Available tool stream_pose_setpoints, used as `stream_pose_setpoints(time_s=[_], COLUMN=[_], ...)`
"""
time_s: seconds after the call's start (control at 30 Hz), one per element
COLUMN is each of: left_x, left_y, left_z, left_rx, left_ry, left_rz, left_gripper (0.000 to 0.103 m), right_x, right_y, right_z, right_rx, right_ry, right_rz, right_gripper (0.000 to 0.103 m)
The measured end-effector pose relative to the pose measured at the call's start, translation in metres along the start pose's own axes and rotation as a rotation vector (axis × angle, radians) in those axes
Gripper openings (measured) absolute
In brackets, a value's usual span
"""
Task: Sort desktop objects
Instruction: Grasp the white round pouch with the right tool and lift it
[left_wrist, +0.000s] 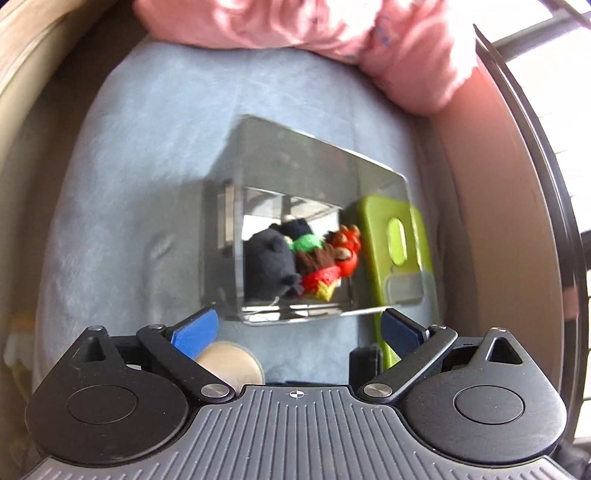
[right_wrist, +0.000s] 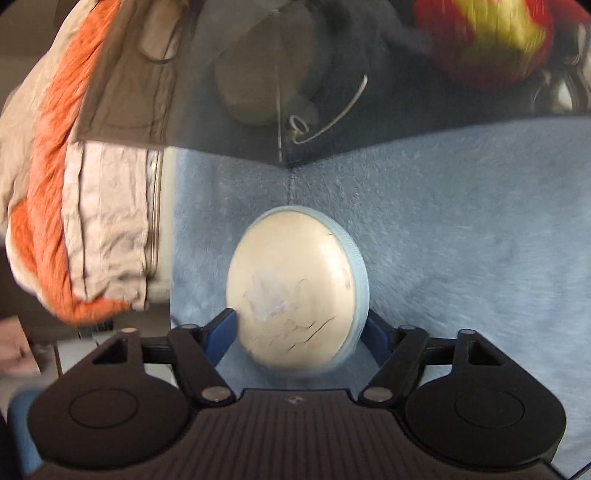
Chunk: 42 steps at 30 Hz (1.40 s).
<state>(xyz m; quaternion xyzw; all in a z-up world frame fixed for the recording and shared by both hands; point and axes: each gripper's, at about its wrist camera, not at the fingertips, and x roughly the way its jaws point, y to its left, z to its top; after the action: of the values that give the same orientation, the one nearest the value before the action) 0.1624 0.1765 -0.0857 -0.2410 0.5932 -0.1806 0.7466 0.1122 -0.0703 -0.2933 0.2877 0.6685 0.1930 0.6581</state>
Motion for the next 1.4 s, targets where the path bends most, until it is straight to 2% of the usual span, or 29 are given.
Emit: stream_pose_setpoints(time_s=[0.1, 0.17, 0.23, 0.33, 0.4, 0.53, 0.57, 0.63, 0.73, 0.8, 0.9, 1.07, 1.17, 1.27, 1.4], left_x=[0.001, 0.003, 0.007, 0.010, 0.010, 0.022, 0.025, 0.034, 0.046, 0.050, 0.050, 0.050, 0.054, 0.058, 0.065], left_y=[0.018, 0.025, 0.031, 0.031, 0.025, 0.013, 0.008, 0.000, -0.009, -0.015, -0.020, -0.021, -0.021, -0.022, -0.025], left_z=[0.002, 0.007, 0.013, 0.017, 0.017, 0.016, 0.016, 0.014, 0.013, 0.012, 0.011, 0.013, 0.015, 0.016, 0.019], left_rx=[-0.073, -0.104, -0.132, -0.135, -0.104, -0.036, -0.014, 0.021, 0.061, 0.087, 0.115, 0.117, 0.113, 0.110, 0.106], left_ry=[-0.019, -0.032, -0.043, -0.056, -0.059, -0.021, -0.010, 0.003, 0.019, 0.019, 0.007, 0.000, 0.006, 0.012, 0.018], left_rz=[-0.002, -0.004, -0.006, 0.021, 0.071, 0.086, 0.092, 0.134, 0.206, 0.248, 0.279, 0.276, 0.280, 0.284, 0.281], left_gripper=[0.100, 0.100, 0.100, 0.100, 0.100, 0.100, 0.100, 0.100, 0.100, 0.100, 0.100, 0.100, 0.100, 0.100, 0.100], right_x=[-0.002, -0.012, -0.036, -0.086, -0.133, -0.209, -0.216, -0.205, -0.158, -0.129, -0.090, -0.064, -0.065, -0.071, -0.080], right_y=[-0.004, -0.001, 0.011, 0.034, 0.047, 0.060, 0.062, 0.064, 0.062, 0.066, 0.068, 0.073, 0.067, 0.061, 0.048], right_z=[-0.002, -0.004, -0.006, -0.011, -0.010, 0.024, 0.040, 0.080, 0.136, 0.162, 0.180, 0.185, 0.187, 0.185, 0.187], right_rx=[0.083, 0.075, 0.040, -0.054, -0.081, -0.039, -0.015, 0.052, 0.111, 0.121, 0.113, 0.074, 0.098, 0.105, 0.139], right_ry=[-0.032, -0.034, -0.027, -0.036, -0.072, -0.243, -0.270, -0.280, -0.250, -0.237, -0.230, -0.212, -0.192, -0.193, -0.190], right_rz=[0.030, 0.044, 0.045, 0.037, 0.058, 0.120, 0.114, 0.050, -0.032, -0.103, -0.175, -0.256, -0.221, -0.192, -0.132], right_gripper=[0.067, 0.049, 0.041, 0.041, 0.041, 0.041, 0.041, 0.041, 0.041, 0.041, 0.042, 0.043, 0.046, 0.055, 0.056])
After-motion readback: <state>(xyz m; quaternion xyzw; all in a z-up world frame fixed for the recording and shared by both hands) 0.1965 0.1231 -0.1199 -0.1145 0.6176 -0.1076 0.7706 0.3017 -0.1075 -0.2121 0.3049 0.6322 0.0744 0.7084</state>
